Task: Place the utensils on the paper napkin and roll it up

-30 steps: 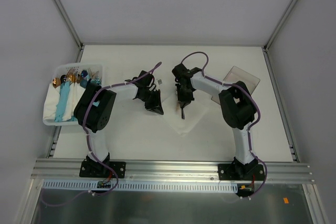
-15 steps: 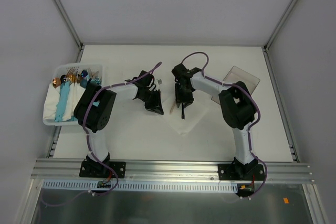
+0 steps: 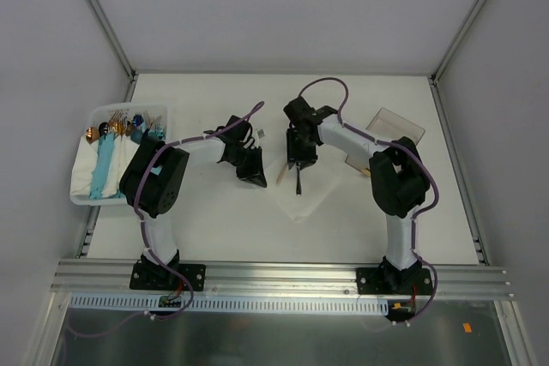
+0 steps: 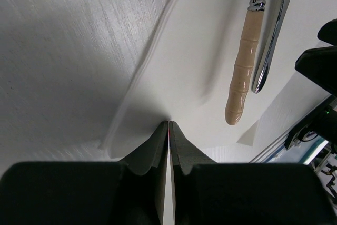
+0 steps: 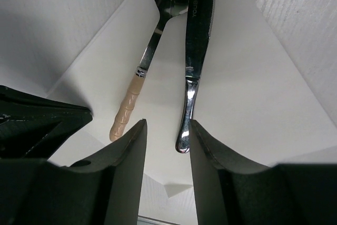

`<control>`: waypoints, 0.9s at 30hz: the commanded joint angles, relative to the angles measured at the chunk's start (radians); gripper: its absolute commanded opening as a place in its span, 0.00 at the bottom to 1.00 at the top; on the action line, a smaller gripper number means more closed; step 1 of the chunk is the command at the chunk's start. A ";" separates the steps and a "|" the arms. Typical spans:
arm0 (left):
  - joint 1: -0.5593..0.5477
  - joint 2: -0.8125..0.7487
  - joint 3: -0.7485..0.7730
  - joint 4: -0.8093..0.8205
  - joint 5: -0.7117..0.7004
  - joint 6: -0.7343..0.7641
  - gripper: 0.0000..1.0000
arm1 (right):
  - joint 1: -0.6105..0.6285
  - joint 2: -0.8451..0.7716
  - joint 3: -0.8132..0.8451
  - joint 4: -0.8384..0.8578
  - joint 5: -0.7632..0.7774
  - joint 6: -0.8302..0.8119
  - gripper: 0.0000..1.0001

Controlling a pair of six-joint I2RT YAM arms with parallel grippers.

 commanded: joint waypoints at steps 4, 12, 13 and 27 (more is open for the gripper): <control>-0.010 -0.027 -0.014 -0.004 -0.045 0.010 0.06 | -0.007 -0.038 0.042 0.011 -0.062 0.049 0.36; -0.008 -0.024 -0.012 -0.004 -0.044 0.008 0.07 | -0.007 0.020 0.074 0.040 -0.090 0.132 0.33; -0.008 -0.025 -0.012 -0.006 -0.047 0.008 0.07 | -0.007 0.028 0.077 0.040 -0.087 0.140 0.33; -0.008 -0.022 -0.015 -0.004 -0.044 0.004 0.09 | -0.010 0.118 0.110 0.046 -0.065 0.246 0.32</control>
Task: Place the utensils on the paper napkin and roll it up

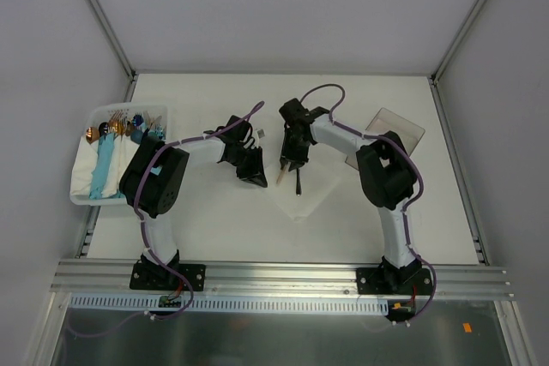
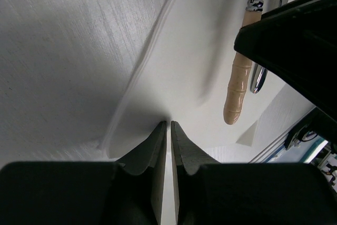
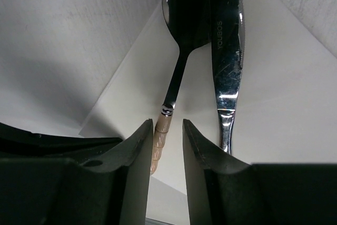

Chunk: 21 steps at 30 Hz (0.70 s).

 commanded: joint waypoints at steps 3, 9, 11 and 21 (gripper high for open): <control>-0.008 -0.023 -0.015 -0.008 -0.040 0.006 0.10 | -0.004 0.024 0.052 0.011 -0.007 0.045 0.29; -0.008 -0.024 -0.018 -0.007 -0.043 0.007 0.10 | -0.014 0.029 0.044 0.034 -0.048 0.035 0.20; -0.010 -0.023 -0.015 -0.008 -0.043 0.007 0.10 | -0.017 0.029 0.044 0.040 -0.064 0.026 0.16; -0.008 -0.015 -0.013 -0.010 -0.044 0.009 0.11 | -0.044 0.001 -0.014 0.100 -0.154 -0.012 0.00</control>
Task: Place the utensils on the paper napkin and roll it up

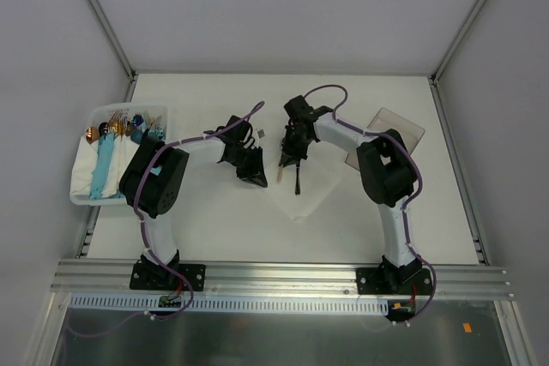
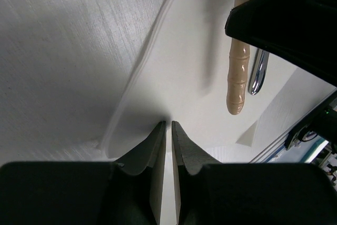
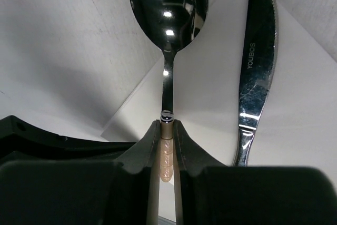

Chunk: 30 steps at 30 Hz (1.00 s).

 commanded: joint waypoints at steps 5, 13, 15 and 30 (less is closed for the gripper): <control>-0.010 -0.004 -0.008 -0.011 -0.045 0.009 0.11 | -0.012 -0.104 -0.064 0.024 -0.005 -0.020 0.00; -0.008 0.001 -0.002 -0.017 -0.050 0.010 0.11 | -0.010 -0.120 -0.076 -0.057 0.072 -0.078 0.00; -0.008 0.001 -0.002 -0.017 -0.053 0.012 0.11 | -0.005 -0.115 -0.079 -0.062 0.071 -0.086 0.00; -0.008 0.002 0.001 -0.021 -0.051 0.013 0.13 | 0.021 -0.103 -0.073 -0.091 0.103 -0.113 0.00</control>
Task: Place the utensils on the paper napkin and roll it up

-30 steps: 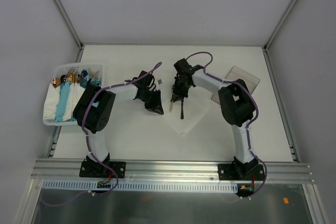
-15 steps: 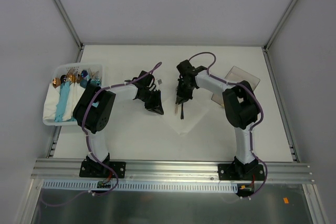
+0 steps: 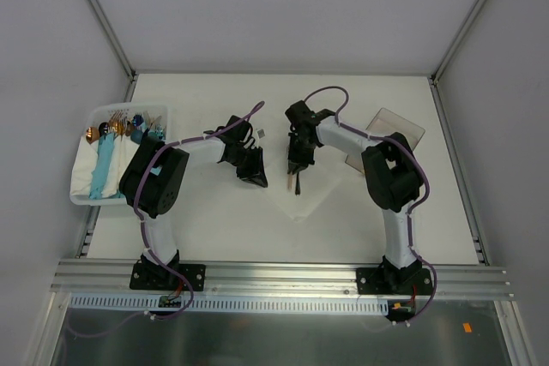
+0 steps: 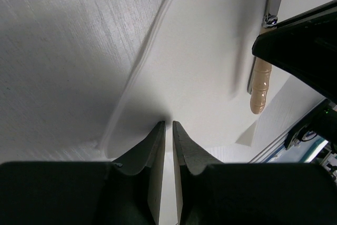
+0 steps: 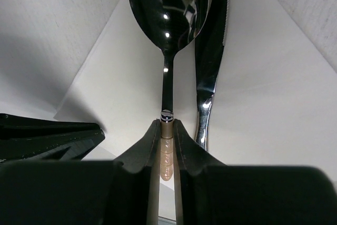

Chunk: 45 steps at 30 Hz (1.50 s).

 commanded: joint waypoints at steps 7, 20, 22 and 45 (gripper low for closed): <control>-0.008 0.004 0.001 -0.023 -0.048 0.011 0.13 | 0.017 -0.024 0.046 -0.080 0.076 -0.038 0.02; -0.008 0.005 0.004 -0.025 -0.048 0.011 0.14 | 0.025 -0.018 0.056 -0.082 0.073 -0.039 0.14; -0.010 0.007 0.006 -0.025 -0.048 0.011 0.14 | 0.025 -0.019 0.061 -0.091 0.076 -0.043 0.16; -0.010 0.011 0.009 -0.026 -0.047 0.010 0.15 | 0.025 0.004 0.073 -0.108 0.085 -0.075 0.21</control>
